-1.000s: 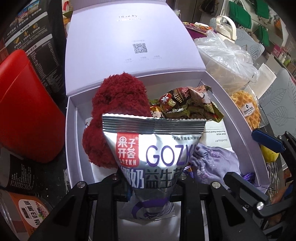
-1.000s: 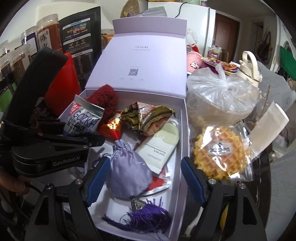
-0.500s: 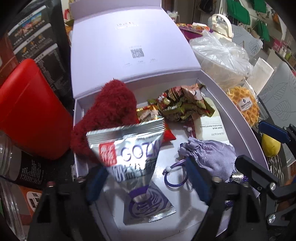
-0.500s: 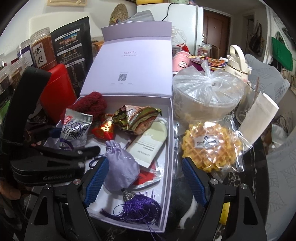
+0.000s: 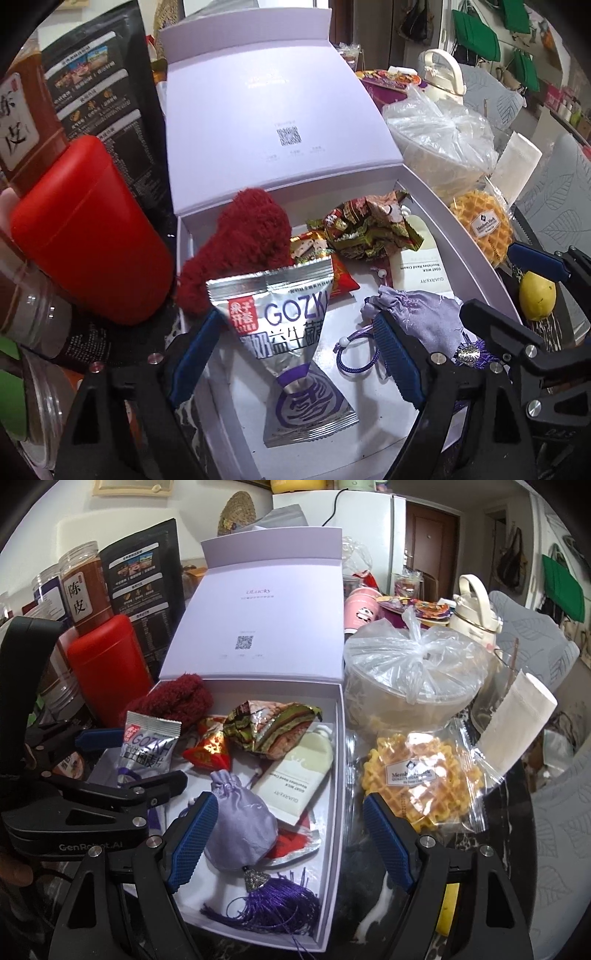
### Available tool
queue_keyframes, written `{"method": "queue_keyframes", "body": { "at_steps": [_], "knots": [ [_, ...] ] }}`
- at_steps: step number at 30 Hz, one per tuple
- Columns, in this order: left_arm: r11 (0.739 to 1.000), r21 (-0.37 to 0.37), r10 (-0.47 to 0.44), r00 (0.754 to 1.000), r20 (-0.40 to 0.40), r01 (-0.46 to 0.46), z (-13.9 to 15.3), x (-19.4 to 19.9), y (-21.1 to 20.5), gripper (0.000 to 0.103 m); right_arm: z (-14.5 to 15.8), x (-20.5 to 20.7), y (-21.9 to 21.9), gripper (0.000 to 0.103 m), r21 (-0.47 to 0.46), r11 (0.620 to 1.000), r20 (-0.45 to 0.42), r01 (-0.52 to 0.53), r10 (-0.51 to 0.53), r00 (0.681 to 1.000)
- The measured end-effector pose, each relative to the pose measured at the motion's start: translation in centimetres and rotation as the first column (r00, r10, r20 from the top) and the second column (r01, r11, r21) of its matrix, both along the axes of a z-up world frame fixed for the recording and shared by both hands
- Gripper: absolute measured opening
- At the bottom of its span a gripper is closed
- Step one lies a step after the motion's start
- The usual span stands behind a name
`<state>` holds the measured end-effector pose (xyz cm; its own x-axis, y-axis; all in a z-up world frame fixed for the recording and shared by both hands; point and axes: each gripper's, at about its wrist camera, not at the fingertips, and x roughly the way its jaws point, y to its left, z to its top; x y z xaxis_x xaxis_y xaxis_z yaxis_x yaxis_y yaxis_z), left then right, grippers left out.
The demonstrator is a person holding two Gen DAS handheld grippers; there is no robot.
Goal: Organize soft objects
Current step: 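Lower the snack packet and pouch into the box and open both grippers, then withdraw both grippers from the box back over the table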
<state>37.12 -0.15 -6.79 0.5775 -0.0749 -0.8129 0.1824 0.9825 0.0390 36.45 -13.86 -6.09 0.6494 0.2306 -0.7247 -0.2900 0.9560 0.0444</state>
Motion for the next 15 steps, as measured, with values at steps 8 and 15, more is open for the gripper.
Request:
{"method": "queue_keyframes", "body": {
  "at_steps": [8, 15],
  "knots": [
    [0.999, -0.018, 0.035, 0.997, 0.062, -0.034, 3.3, -1.6, 1.6, 0.085, 2.3, -1.0, 0.5, 0.082, 0.001, 1.000, 0.051, -0.006, 0.006, 0.999],
    [0.998, -0.031, 0.060, 0.989, 0.133, -0.057, 6.9, -3.6, 2.2, 0.085, 5.3, -2.9, 0.8, 0.082, 0.004, 1.000, 0.127, -0.011, 0.010, 0.992]
  ]
}}
